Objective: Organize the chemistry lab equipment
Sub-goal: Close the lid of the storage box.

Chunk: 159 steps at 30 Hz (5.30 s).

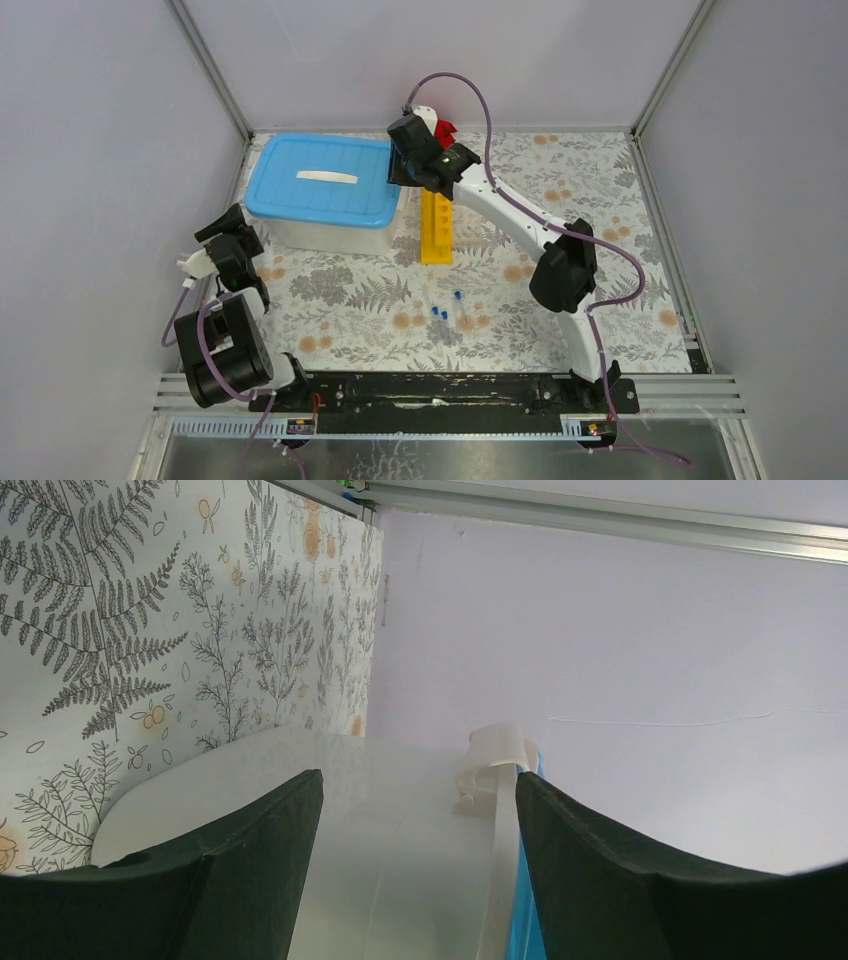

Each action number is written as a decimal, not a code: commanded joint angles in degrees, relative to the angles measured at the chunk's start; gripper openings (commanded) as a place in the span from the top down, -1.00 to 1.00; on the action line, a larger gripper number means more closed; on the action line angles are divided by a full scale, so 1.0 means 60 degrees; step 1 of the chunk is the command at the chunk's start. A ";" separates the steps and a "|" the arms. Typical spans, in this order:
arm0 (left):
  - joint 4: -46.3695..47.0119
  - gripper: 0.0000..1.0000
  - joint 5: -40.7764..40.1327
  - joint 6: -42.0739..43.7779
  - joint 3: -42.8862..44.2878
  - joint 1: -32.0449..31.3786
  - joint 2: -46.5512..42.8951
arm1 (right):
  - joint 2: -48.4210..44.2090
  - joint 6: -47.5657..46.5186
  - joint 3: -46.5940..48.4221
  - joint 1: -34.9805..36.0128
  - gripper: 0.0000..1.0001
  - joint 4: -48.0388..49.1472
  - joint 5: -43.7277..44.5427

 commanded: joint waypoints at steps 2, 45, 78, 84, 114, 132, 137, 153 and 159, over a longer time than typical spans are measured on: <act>0.0669 -0.55 0.0006 0.0184 -0.0053 -0.0034 0.0025 | 0.0226 -0.0155 0.0589 -0.0120 0.23 0.0075 -0.0134; 0.1541 -0.55 0.0107 0.0063 0.0060 -0.0039 0.0817 | 0.1856 -0.0575 0.2417 -0.0670 0.50 0.0169 -0.1084; 0.1804 -0.55 0.0389 0.0348 0.0392 -0.0103 0.0983 | 0.1827 -0.1334 0.2078 -0.1094 0.26 0.1986 -0.2062; 0.1912 -0.55 0.0308 0.0554 0.0325 -0.0100 0.0779 | 0.1232 -0.1607 0.1915 -0.1089 0.10 0.1954 -0.1854; 0.1099 -0.61 -0.0632 0.1892 0.0269 0.0016 -0.0100 | 0.1365 -0.1245 0.2206 -0.0794 -0.21 0.0482 -0.1321; -0.0604 -0.62 -0.2001 0.1311 -0.0315 0.0004 -0.1485 | 0.2396 -0.1210 0.3395 -0.0465 -0.07 -0.0349 -0.1054; -0.0579 -0.62 -0.2042 0.1238 -0.0373 0.0000 -0.1568 | 0.2476 -0.1341 0.3381 -0.0400 0.05 -0.0444 -0.0847; -0.1466 -0.62 -0.0260 0.4602 0.2189 0.0032 -0.1589 | 0.2441 -0.1661 0.3256 -0.0356 0.07 -0.0478 -0.0574; -0.2113 -0.64 0.0634 0.5716 0.3065 0.0104 -0.1297 | 0.2201 -0.1759 0.2855 -0.0360 0.06 -0.0318 -0.0590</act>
